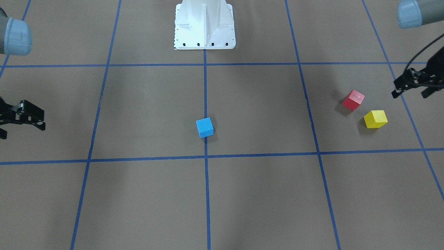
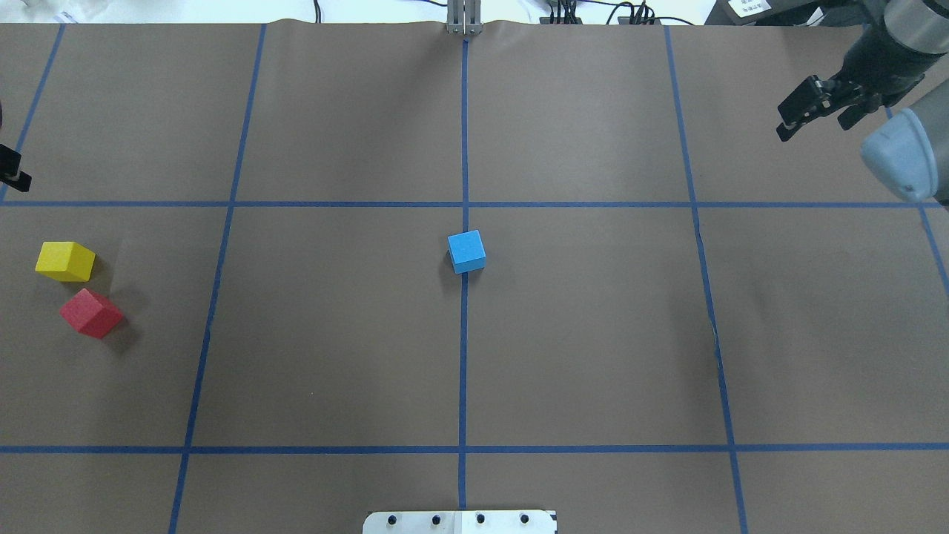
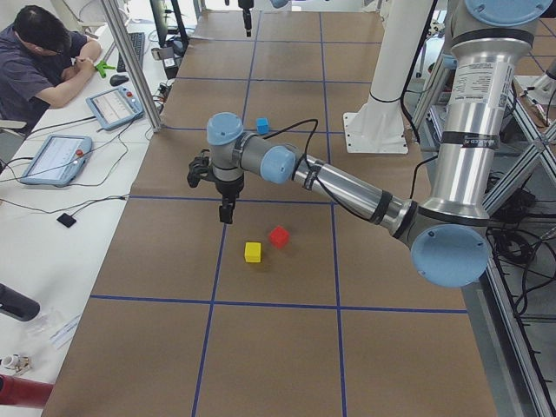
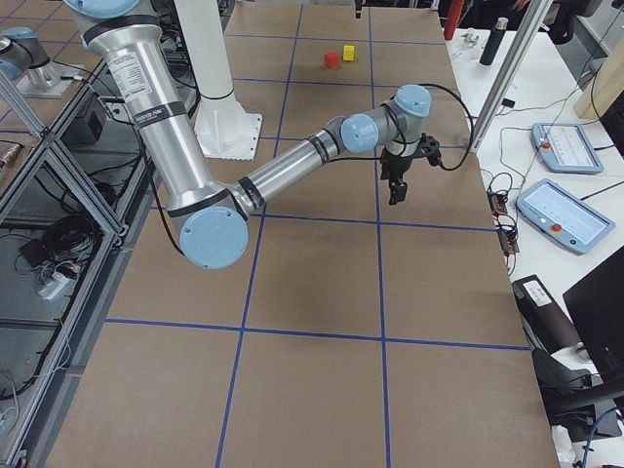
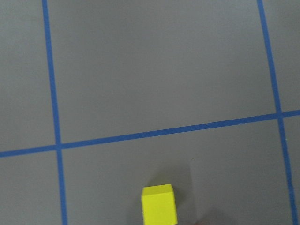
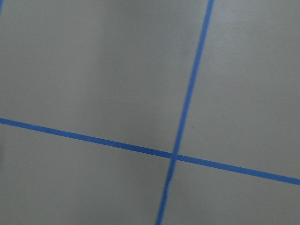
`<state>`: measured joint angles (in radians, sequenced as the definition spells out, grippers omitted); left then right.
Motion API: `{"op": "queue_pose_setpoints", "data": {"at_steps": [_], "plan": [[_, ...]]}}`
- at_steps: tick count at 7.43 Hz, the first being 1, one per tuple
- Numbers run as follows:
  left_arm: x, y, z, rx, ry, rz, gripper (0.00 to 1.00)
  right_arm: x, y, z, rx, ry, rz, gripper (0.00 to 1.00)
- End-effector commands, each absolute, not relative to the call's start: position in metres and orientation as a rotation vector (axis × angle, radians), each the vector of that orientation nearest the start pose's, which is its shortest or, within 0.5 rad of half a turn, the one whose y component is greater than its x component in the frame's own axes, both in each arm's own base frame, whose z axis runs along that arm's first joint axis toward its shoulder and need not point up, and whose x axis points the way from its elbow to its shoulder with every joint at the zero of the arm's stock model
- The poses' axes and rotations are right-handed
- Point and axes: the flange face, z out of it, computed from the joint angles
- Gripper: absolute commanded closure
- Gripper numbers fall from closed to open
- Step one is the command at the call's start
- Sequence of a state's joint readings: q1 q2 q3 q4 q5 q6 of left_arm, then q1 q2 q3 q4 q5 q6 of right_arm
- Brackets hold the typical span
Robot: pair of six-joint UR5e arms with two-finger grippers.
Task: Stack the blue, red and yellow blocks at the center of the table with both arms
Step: 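Lower the left gripper onto the red cube and close it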
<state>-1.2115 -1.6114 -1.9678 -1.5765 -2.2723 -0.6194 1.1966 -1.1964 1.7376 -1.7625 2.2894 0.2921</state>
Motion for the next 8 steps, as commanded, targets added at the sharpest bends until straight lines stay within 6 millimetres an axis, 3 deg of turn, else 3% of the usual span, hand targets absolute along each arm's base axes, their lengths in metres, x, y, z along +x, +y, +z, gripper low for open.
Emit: {"op": "queue_pose_setpoints", "data": {"at_steps": [1,2,3,5,6,8], "plan": [[0.114,-0.427,0.487,0.006,0.86,-0.366,0.01,-0.148,-0.6,0.419,0.063,-0.758,-0.199,0.0],[0.121,-0.412,0.503,-0.015,0.835,-0.483,0.01,-0.148,-0.6,0.422,0.056,-0.756,-0.194,0.0],[0.137,-0.41,0.508,-0.017,0.785,-0.563,0.01,-0.149,-0.602,0.425,0.053,-0.754,-0.193,0.0],[0.212,-0.4,0.513,-0.002,0.699,-0.657,0.01,-0.149,-0.604,0.425,0.05,-0.753,-0.191,0.0],[0.234,-0.394,0.518,-0.02,0.686,-0.637,0.01,-0.151,-0.606,0.429,0.041,-0.751,-0.191,0.0],[0.247,-0.39,0.527,-0.036,0.669,-0.619,0.01,-0.151,-0.606,0.429,0.04,-0.751,-0.188,0.0]]}}
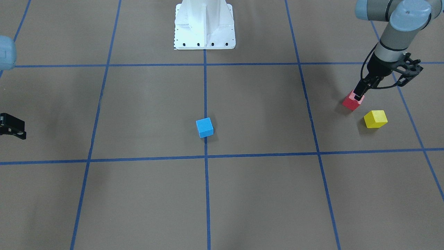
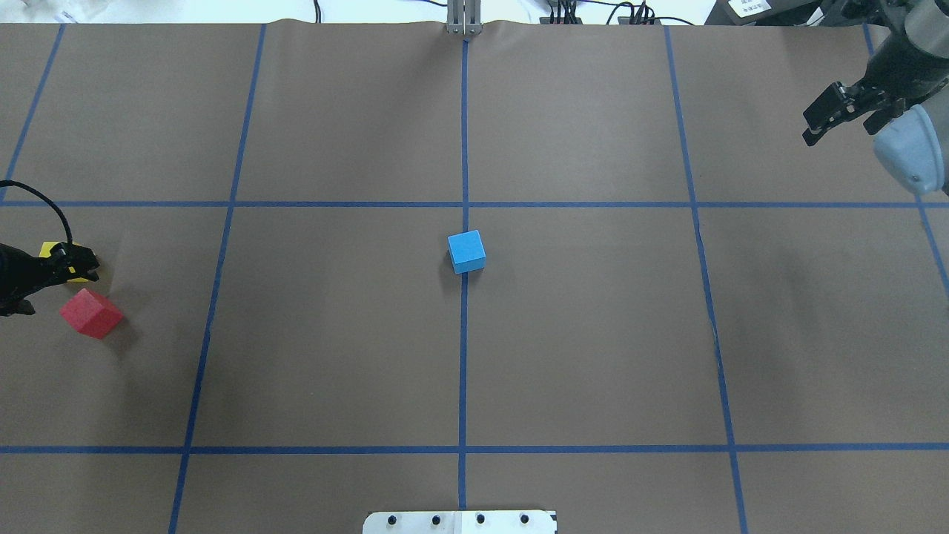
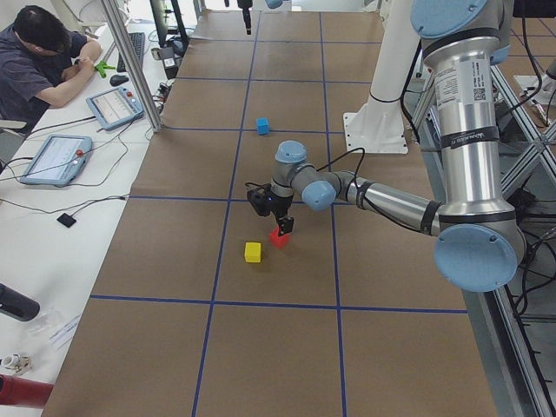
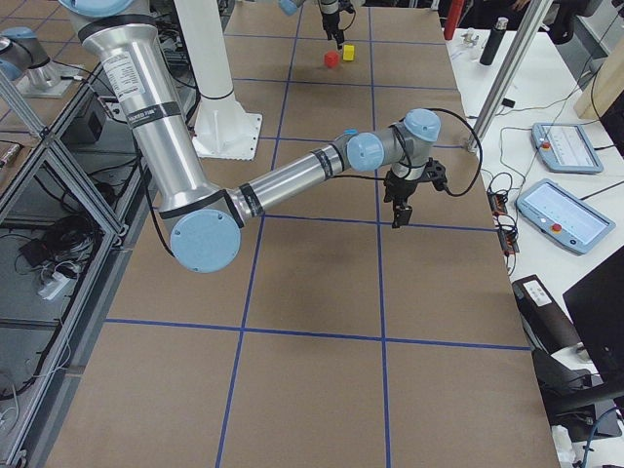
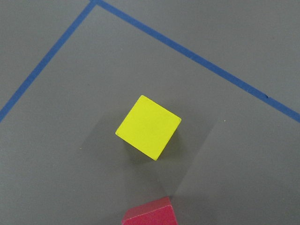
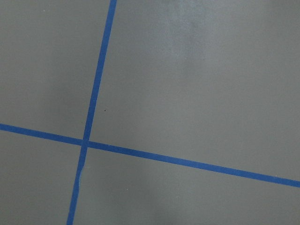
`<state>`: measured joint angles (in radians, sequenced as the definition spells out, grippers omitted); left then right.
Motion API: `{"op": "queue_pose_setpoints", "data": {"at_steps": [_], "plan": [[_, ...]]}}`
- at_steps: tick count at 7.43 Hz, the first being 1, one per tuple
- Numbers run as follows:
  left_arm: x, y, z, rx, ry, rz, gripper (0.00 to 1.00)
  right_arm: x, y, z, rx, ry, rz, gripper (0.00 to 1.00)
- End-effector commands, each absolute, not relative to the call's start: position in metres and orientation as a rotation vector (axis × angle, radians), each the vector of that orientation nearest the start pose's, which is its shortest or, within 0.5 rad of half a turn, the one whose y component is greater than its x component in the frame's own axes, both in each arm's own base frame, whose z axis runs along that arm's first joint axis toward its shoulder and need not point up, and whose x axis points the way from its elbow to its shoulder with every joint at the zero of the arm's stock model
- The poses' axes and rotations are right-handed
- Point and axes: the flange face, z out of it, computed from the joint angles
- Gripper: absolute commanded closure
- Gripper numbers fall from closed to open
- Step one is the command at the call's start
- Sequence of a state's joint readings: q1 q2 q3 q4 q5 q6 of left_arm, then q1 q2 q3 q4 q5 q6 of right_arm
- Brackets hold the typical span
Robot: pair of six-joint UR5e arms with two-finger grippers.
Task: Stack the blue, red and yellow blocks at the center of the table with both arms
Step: 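Lower the left gripper onto the red cube and close it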
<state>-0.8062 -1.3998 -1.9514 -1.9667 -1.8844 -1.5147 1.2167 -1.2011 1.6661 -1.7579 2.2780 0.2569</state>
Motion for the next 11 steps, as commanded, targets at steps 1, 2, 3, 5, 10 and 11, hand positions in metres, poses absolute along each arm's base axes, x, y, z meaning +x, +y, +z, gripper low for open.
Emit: {"op": "queue_pose_setpoints", "data": {"at_steps": [1,2,3,5,10,11], "plan": [[0.253,-0.389,0.538,-0.05,0.651,-0.615,0.01,-0.15,-0.607,0.428,0.041,-0.752,-0.187,0.0],[0.259,-0.39,0.543,-0.057,0.644,-0.609,0.01,-0.151,-0.607,0.428,0.04,-0.754,-0.186,0.0],[0.264,-0.39,0.543,-0.062,0.644,-0.606,0.01,-0.15,-0.606,0.429,0.039,-0.753,-0.186,0.0],[0.27,-0.395,0.548,-0.065,0.639,-0.605,0.01,-0.149,-0.607,0.429,0.04,-0.753,-0.184,0.0],[0.279,-0.403,0.559,-0.075,0.621,-0.6,1.0,-0.143,-0.608,0.43,0.043,-0.753,-0.175,0.0],[0.277,-0.401,0.553,-0.07,0.628,-0.591,1.0,-0.142,-0.608,0.43,0.041,-0.752,-0.171,0.0]]}}
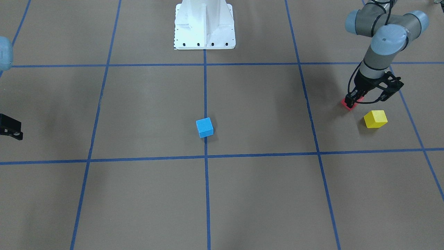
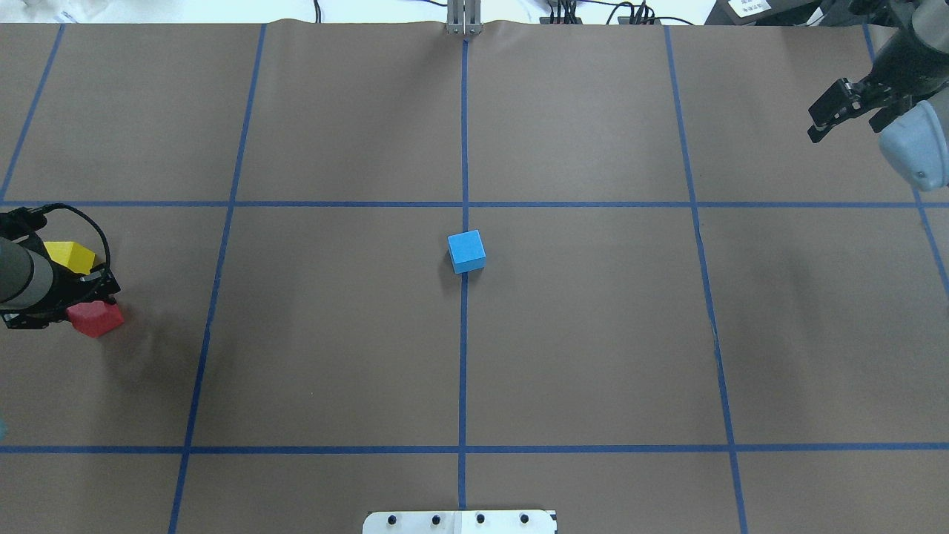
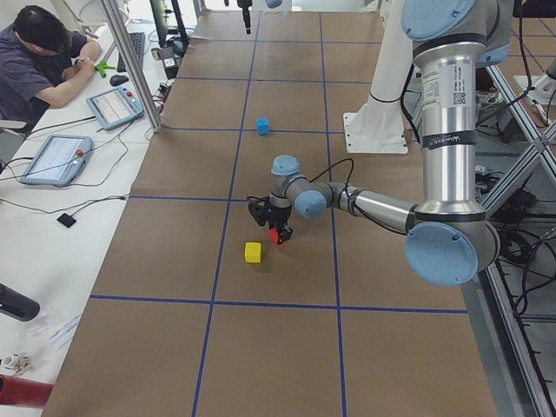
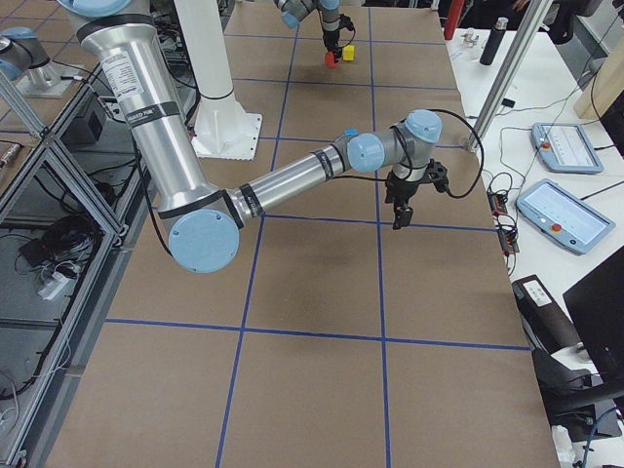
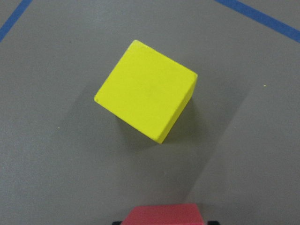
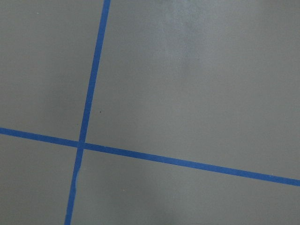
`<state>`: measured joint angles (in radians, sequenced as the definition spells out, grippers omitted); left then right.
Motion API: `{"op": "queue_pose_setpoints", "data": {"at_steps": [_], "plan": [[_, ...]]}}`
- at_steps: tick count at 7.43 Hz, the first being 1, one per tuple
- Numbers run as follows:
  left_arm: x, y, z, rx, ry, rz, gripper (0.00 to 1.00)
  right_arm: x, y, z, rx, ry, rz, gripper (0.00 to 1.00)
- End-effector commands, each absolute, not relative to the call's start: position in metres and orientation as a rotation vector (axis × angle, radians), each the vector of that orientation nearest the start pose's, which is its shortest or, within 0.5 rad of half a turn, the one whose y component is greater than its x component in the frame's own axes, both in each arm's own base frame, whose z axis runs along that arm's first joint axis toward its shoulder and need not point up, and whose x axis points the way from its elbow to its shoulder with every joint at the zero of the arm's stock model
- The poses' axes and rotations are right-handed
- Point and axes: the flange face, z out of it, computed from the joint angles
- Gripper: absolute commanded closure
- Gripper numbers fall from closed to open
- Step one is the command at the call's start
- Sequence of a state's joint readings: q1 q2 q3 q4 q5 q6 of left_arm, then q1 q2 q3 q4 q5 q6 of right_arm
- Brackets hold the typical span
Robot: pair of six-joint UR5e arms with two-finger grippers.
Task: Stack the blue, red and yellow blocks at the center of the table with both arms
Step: 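Carry the red cube with the left gripper above the blue cube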
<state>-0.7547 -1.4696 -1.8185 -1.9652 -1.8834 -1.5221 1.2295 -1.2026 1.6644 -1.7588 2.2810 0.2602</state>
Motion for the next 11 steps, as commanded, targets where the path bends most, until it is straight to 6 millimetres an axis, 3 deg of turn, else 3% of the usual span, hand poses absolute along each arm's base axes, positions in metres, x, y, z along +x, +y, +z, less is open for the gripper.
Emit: {"op": "queue_pose_setpoints", "data": {"at_steps": [1,2,4,6,7,8,9,11], "plan": [[0.274,-0.399,0.526,-0.05,0.648,-0.548,1.0,-0.142,-0.608,0.43,0.041,-0.754,-0.172,0.0],[0.272,-0.397,0.487,-0.05,0.625,-0.484,1.0,-0.142,-0.607,0.431,0.039,-0.753,-0.171,0.0],[0.302,-0.429,0.379,-0.012,0.629,-0.386,1.0,-0.141,-0.606,0.435,0.034,-0.752,-0.169,0.0],[0.35,-0.469,0.229,0.02,0.659,-0.328,1.0,-0.136,-0.607,0.438,0.032,-0.75,-0.16,0.0],[0.408,-0.469,0.178,0.032,0.692,-0.26,1.0,-0.128,-0.607,0.442,0.032,-0.747,-0.147,0.0],[0.461,-0.479,0.145,0.065,0.696,-0.196,1.0,-0.114,-0.606,0.453,0.021,-0.743,-0.118,0.0],[0.508,-0.491,0.135,0.1,0.726,-0.153,1.0,-0.098,-0.604,0.462,0.017,-0.739,-0.092,0.0],[0.569,-0.527,0.127,0.122,0.803,-0.18,1.0,-0.085,-0.602,0.47,0.01,-0.739,-0.066,0.0]]}}
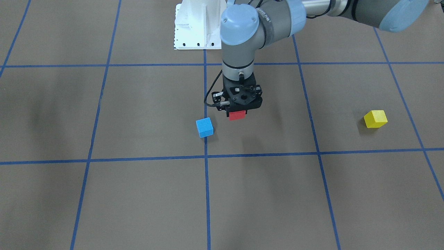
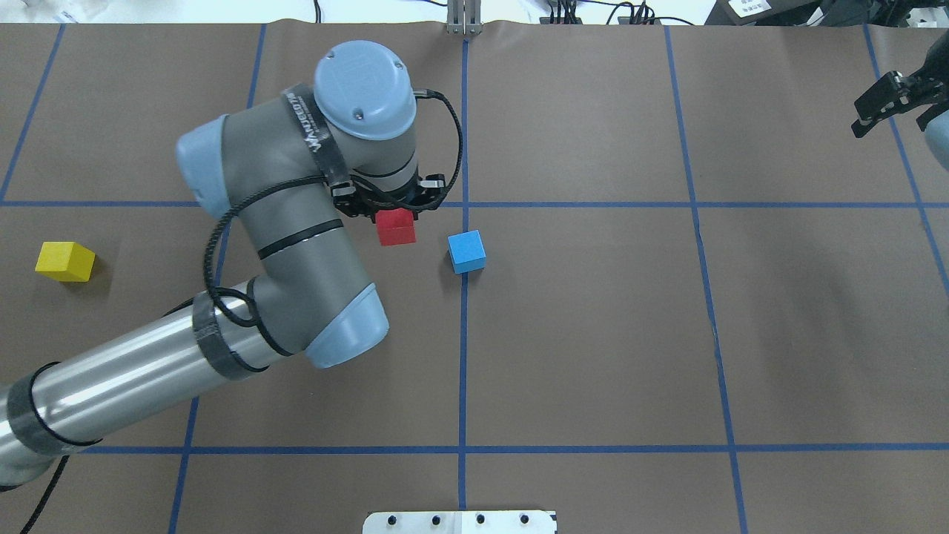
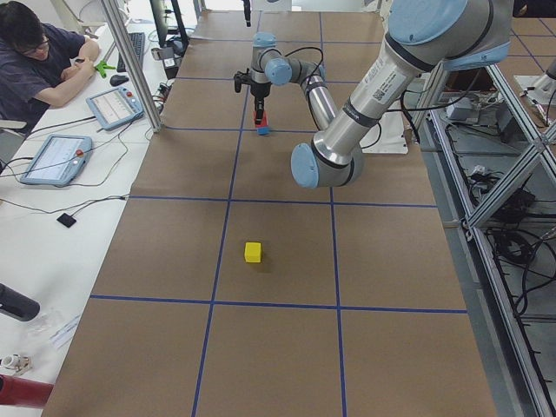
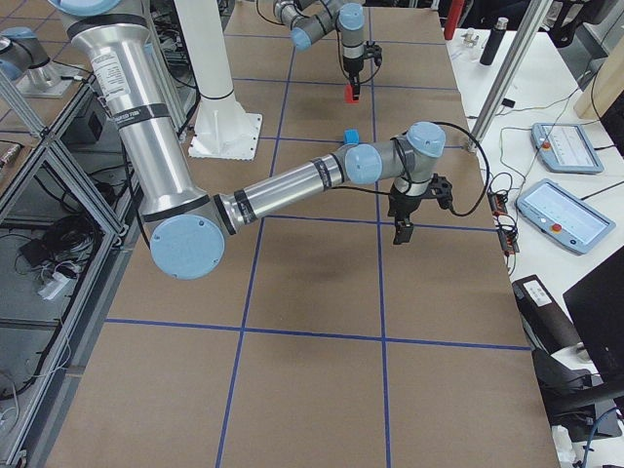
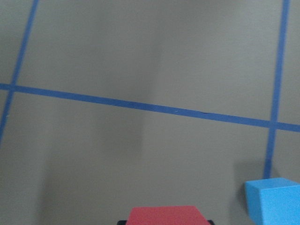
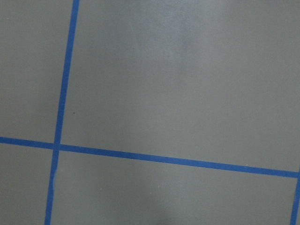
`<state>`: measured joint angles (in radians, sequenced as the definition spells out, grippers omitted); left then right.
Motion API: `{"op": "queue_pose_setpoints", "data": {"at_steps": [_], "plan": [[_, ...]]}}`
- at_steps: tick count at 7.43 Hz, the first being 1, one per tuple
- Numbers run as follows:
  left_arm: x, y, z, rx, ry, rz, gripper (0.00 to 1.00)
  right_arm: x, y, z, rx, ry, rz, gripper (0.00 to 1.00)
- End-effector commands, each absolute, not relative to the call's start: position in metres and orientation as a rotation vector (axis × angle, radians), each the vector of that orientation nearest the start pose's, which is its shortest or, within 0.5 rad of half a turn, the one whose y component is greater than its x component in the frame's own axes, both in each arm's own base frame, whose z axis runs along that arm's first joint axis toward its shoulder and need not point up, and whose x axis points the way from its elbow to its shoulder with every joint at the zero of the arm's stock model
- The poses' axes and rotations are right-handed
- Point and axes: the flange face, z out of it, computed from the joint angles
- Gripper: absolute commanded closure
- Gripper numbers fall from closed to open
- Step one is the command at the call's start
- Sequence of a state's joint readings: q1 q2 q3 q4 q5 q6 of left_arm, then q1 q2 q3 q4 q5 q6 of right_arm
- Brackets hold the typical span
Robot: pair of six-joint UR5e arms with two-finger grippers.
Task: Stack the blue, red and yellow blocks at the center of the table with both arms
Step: 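Carry the red cube with the left gripper above the blue cube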
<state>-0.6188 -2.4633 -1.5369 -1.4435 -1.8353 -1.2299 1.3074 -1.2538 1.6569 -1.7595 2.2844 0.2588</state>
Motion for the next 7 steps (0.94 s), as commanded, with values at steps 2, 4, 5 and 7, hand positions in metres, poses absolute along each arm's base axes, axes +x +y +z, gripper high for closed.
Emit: {"op": "queue_pose_setpoints", "data": {"at_steps": [2,4,5,7], "plan": [[0.59,-0.53,0.108,0.084,0.801,-0.234,1.0,-0.084,-0.601,0.472,0.007,-0.738,-0.064,0.0],[0.605,-0.521,0.111,0.014,0.796,-0.349,1.0,-0.084,-0.601,0.472,0.007,-0.74,-0.064,0.0],[0.612,-0.513,0.112,0.008,0.794,-0.34,1.0,-0.084,-0.601,0.472,0.007,-0.74,-0.064,0.0],[0.616,-0.51,0.116,0.006,0.787,-0.323,1.0,-0.084,-0.601,0.473,0.005,-0.739,-0.063,0.0]]}}
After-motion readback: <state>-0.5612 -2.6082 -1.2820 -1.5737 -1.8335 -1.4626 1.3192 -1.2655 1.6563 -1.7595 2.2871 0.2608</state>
